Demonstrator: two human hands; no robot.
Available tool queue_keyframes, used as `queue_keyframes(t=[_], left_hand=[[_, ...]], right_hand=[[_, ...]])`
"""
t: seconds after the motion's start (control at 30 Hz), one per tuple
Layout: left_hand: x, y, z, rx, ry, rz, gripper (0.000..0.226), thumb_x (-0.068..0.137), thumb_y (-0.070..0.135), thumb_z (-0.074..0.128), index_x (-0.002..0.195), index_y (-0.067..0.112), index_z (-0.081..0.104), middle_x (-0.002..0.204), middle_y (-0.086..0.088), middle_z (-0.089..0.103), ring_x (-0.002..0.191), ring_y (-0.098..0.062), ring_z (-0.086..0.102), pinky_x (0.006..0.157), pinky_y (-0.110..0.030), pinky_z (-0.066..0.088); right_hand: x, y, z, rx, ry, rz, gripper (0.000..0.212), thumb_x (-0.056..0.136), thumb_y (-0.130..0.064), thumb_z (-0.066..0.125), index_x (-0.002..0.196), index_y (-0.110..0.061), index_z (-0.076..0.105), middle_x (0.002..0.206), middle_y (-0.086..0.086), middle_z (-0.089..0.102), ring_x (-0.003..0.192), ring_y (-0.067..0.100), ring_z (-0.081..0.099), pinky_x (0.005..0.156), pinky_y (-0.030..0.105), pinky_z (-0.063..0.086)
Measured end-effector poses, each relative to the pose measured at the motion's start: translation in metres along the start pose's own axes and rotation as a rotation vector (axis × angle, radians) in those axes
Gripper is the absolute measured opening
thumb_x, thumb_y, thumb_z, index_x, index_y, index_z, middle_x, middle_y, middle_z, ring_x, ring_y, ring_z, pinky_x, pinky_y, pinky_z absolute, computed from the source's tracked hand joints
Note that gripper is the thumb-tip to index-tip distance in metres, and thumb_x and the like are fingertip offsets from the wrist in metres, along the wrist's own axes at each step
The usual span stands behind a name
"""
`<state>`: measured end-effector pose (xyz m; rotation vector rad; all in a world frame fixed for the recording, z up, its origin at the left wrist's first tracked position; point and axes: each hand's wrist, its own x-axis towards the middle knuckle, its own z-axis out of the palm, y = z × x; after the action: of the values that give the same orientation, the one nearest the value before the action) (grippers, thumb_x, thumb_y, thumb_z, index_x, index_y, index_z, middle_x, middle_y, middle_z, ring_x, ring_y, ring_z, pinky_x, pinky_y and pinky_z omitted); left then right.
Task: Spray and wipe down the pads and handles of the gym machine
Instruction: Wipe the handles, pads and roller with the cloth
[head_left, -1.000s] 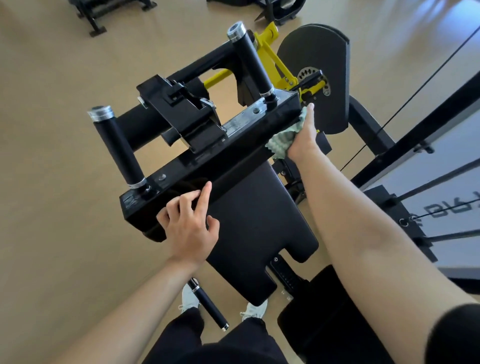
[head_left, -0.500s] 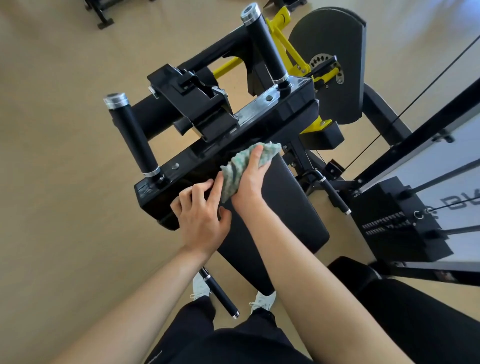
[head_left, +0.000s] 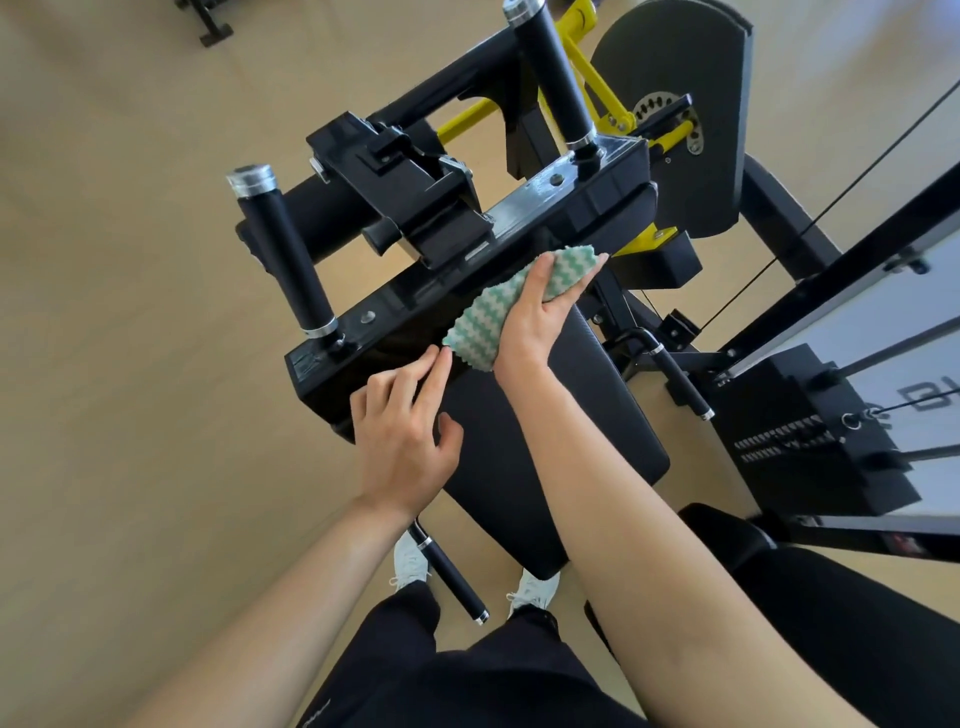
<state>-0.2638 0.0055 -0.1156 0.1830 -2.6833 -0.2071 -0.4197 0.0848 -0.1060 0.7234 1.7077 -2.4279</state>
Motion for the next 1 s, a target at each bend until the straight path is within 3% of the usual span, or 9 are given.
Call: queue_keyframes(t=[0.17, 0.3, 0.4, 0.5, 0.6, 0.67, 0.77, 0.87, 1.0], left_hand=[[-0.012, -0.009, -0.011, -0.166, 0.07, 0.018, 0.057, 0.081, -0.001, 0.065, 0.137, 0.002, 0.062, 0.132, -0.009, 0.067, 0.119, -0.025, 0.06, 0.1, -0.036, 0.049], [-0.034, -0.001, -0.026, -0.385, 0.031, -0.041, 0.034, 0.092, 0.004, 0.061, 0.125, 0.005, 0.07, 0.106, -0.003, 0.071, 0.094, -0.014, 0.066, 0.08, -0.022, 0.056], [-0.033, 0.022, -0.038, -0.775, -0.226, -0.495, 0.032, 0.101, 0.021, 0.055, 0.132, 0.022, 0.064, 0.113, 0.01, 0.071, 0.102, -0.005, 0.067, 0.083, -0.016, 0.055], [-0.013, 0.04, -0.034, -1.169, -0.443, -1.033, 0.033, 0.106, 0.045, 0.049, 0.135, 0.034, 0.058, 0.13, 0.007, 0.067, 0.115, -0.013, 0.066, 0.099, -0.035, 0.055], [0.006, 0.045, -0.023, -1.497, -0.581, -1.327, 0.048, 0.096, 0.067, 0.051, 0.132, 0.036, 0.063, 0.132, 0.002, 0.069, 0.123, -0.022, 0.064, 0.107, -0.047, 0.049], [0.015, 0.041, -0.013, -1.621, -0.598, -1.366, 0.05, 0.093, 0.065, 0.059, 0.133, 0.034, 0.064, 0.129, 0.001, 0.072, 0.125, -0.023, 0.064, 0.111, -0.048, 0.045], [0.026, 0.032, 0.001, -1.636, -0.457, -1.484, 0.044, 0.095, 0.04, 0.07, 0.134, 0.02, 0.064, 0.12, -0.007, 0.075, 0.113, -0.026, 0.072, 0.106, -0.045, 0.052], [0.03, 0.029, 0.008, -1.728, -0.21, -1.645, 0.027, 0.097, 0.008, 0.066, 0.122, 0.001, 0.065, 0.109, -0.017, 0.076, 0.099, -0.025, 0.076, 0.087, -0.034, 0.062], [0.022, 0.03, -0.002, -1.906, -0.035, -1.723, 0.014, 0.103, -0.001, 0.051, 0.103, -0.006, 0.065, 0.089, -0.018, 0.075, 0.082, -0.023, 0.075, 0.061, -0.027, 0.061]], right_hand=[[-0.041, 0.027, 0.003, -0.04, -0.104, -0.032, 0.078, 0.097, -0.058, 0.058, 0.141, -0.079, -0.003, 0.143, -0.009, 0.048, 0.121, 0.019, 0.061, 0.1, 0.05, 0.055], [-0.068, 0.041, -0.005, -0.093, -0.247, 0.005, 0.083, 0.094, -0.059, 0.062, 0.136, -0.083, -0.005, 0.158, -0.001, 0.038, 0.128, 0.021, 0.059, 0.094, 0.045, 0.06], [-0.068, 0.048, -0.019, -0.075, -0.329, 0.019, 0.09, 0.099, -0.043, 0.064, 0.15, -0.068, -0.006, 0.141, -0.009, 0.054, 0.112, 0.006, 0.067, 0.089, 0.036, 0.061], [-0.07, 0.048, -0.034, -0.136, -0.442, -0.024, 0.09, 0.104, -0.02, 0.06, 0.159, -0.052, -0.003, 0.127, -0.026, 0.054, 0.105, -0.008, 0.065, 0.088, 0.022, 0.055], [-0.075, 0.044, -0.047, -0.252, -0.514, -0.031, 0.09, 0.103, -0.013, 0.06, 0.157, -0.059, 0.006, 0.155, -0.007, 0.044, 0.129, 0.007, 0.058, 0.111, 0.04, 0.048], [-0.076, 0.042, -0.056, -0.299, -0.546, -0.03, 0.089, 0.102, -0.006, 0.06, 0.156, -0.059, 0.014, 0.155, -0.004, 0.046, 0.128, 0.013, 0.061, 0.11, 0.044, 0.051], [-0.074, 0.037, -0.074, -0.315, -0.582, -0.012, 0.091, 0.099, 0.004, 0.059, 0.162, -0.043, 0.013, 0.144, -0.012, 0.052, 0.126, 0.006, 0.062, 0.102, 0.031, 0.055], [-0.068, 0.037, -0.087, -0.251, -0.492, 0.1, 0.089, 0.097, 0.008, 0.059, 0.164, -0.031, 0.014, 0.138, -0.007, 0.06, 0.129, 0.012, 0.061, 0.113, 0.041, 0.048], [-0.067, 0.04, -0.082, -0.279, -0.471, 0.128, 0.05, 0.093, 0.004, 0.065, 0.14, -0.012, 0.055, 0.124, 0.01, 0.071, 0.118, 0.024, 0.069, 0.108, 0.05, 0.051]])
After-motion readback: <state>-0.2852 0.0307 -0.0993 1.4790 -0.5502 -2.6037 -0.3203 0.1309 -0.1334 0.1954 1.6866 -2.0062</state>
